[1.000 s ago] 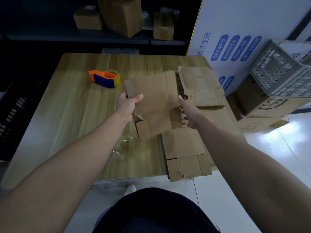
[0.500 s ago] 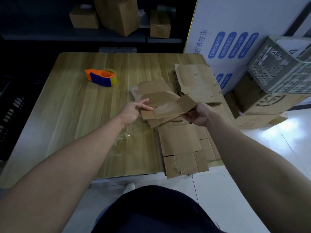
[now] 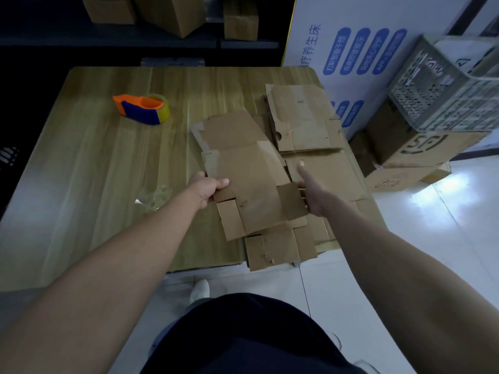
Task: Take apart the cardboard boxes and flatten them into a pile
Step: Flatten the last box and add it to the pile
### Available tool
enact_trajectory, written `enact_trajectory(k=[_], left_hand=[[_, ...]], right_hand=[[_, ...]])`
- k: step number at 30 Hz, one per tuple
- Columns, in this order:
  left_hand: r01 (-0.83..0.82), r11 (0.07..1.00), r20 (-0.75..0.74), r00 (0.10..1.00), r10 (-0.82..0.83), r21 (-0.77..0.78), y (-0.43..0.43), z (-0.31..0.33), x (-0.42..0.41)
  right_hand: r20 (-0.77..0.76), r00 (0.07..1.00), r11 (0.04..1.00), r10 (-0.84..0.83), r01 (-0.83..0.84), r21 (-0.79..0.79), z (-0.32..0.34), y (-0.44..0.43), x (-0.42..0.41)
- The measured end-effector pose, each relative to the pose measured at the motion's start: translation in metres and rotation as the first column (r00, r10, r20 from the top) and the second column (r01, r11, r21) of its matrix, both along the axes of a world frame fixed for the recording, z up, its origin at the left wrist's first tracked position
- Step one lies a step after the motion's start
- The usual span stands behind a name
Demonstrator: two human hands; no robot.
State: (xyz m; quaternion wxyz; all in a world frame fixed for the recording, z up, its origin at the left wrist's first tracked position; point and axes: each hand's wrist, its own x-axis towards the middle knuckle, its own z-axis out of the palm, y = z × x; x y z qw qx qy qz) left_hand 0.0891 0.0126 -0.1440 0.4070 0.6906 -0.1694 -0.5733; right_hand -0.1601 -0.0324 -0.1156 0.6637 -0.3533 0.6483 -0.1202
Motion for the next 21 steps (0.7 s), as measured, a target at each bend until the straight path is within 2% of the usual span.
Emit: enact_trajectory(k=[2, 6, 10, 17, 21], left_hand=[[-0.002, 1.0, 0.028, 1.0, 0.002, -0.008, 0.001, -0.003, -0.002], [0.01, 1.0, 0.07, 0.998, -0.01, 0.001, 0.003, -0.005, -0.008], [-0.024, 1.0, 0.032, 0.999, 0.024, -0.015, 0.01, -0.01, -0.014], [-0.057, 0.998, -0.009, 0.998, 0.057, -0.019, 0.014, -0.012, -0.025], [-0.145, 0.979, -0.175, 0.977, 0.119, -0.142, 0.003, 0.001, -0.029]], right_hand=[[-0.097, 0.99, 0.99, 0.104, -0.113, -0.085, -0.003, -0.001, 0.001], [-0.253, 0.959, 0.963, 0.129, -0.182, -0.199, -0.012, -0.004, 0.005], [-0.243, 0.963, 0.957, 0.112, -0.171, -0.234, -0.01, -0.007, 0.007], [-0.317, 0.939, 0.936, 0.131, -0.223, -0.273, -0.006, -0.003, 0.001], [-0.226, 0.969, 0.959, 0.097, -0.152, -0.24, -0.002, -0.003, -0.007]])
